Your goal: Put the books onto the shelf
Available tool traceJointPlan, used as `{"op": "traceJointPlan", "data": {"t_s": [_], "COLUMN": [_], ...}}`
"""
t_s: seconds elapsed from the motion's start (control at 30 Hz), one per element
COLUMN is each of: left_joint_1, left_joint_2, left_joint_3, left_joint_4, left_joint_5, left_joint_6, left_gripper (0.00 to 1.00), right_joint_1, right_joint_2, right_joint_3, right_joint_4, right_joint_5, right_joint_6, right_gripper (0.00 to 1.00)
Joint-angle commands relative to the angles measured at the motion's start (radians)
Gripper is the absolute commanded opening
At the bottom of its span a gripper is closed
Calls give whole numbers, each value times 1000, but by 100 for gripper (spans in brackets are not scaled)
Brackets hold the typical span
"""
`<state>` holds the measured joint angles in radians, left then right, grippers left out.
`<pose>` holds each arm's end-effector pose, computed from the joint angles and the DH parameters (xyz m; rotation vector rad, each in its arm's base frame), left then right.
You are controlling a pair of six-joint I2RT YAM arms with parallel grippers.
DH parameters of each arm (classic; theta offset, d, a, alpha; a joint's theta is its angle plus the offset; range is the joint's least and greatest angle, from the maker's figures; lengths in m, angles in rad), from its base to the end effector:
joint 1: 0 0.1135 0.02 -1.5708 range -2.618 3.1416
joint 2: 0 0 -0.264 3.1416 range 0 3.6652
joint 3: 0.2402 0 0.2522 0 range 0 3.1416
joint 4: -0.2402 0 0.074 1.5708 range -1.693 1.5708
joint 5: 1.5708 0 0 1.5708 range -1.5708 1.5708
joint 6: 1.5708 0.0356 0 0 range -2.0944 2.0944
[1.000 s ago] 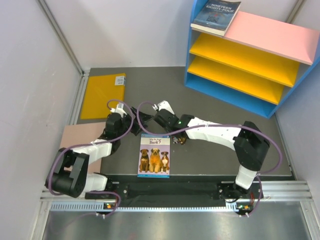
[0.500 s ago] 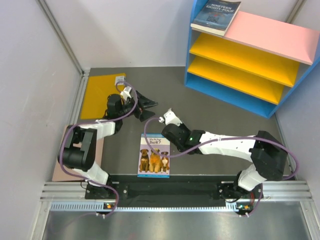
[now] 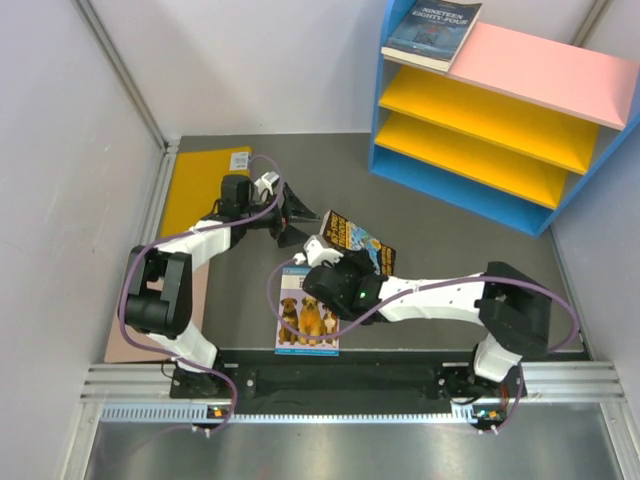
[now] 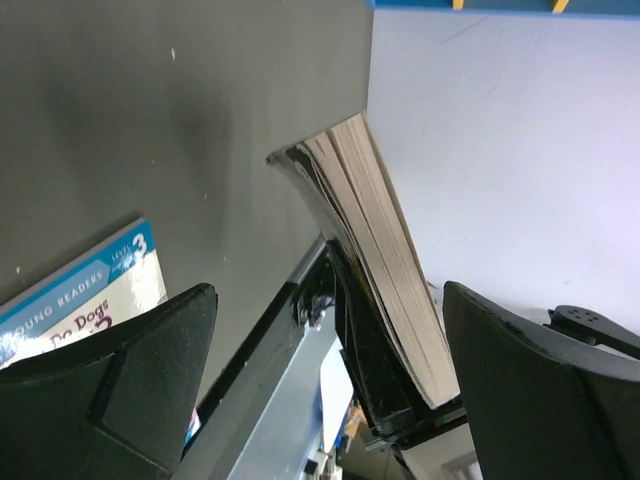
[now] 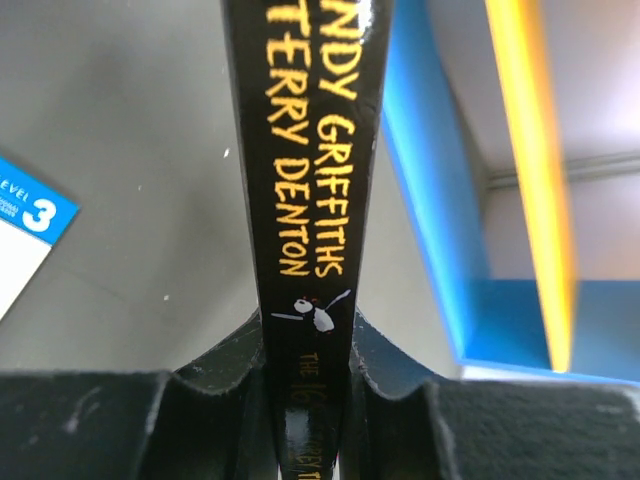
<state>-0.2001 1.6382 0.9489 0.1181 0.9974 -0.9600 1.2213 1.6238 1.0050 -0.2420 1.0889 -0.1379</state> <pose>0.3307 -0.0976 0.2170 -0.2130 2.3375 -1.6982 0.1417 0.2967 0.2153 -0.8784 1.7784 -0.6342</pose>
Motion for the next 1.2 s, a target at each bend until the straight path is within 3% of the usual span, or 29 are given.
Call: {"op": "traceJointPlan", "data": {"t_s": [0.0,0.37,0.47,0.5,0.6,0.73,0.83,0.87,0.97,1.03,1.07,1.17], "left_joint_1": [-7,-67,-90,-96,-102,-102,-101,-101,-101,-101,-101,-101], "left_joint_2": [-23,-14,0,6,12,0,-6,-2,8,12,15,26], "left_joint_3": [25,77,85,87,87,96,113,119,143,155,157,163], "left_joint_4": [-74,-87,-87,-84,-93,-155,-158,-159,-158,-156,-152,-129], "left_joint_5": [46,56,72,76,75,34,23,30,36,35,33,35], "left_joint_6": [66,63,70,75,86,127,155,168,204,217,225,233], "left_gripper": [99,97,76,51,0,0,0,0,0,0,0,0], "right_joint_1": [59,109,112,113,112,112,112,107,104,98,95,92], "right_joint_2": [56,126,142,145,156,169,159,154,125,96,87,47], "right_joint_3": [69,110,124,130,136,141,135,135,144,144,145,152], "right_joint_4": [131,225,233,233,234,234,231,221,153,124,110,46], "right_joint_5": [158,183,184,187,203,232,235,233,226,220,223,226], "right_joint_6": [-138,-239,-253,-253,-255,-246,-214,-195,-117,-77,-60,13], "right_gripper": [0,0,0,0,0,2,11,27,53,58,67,81]}}
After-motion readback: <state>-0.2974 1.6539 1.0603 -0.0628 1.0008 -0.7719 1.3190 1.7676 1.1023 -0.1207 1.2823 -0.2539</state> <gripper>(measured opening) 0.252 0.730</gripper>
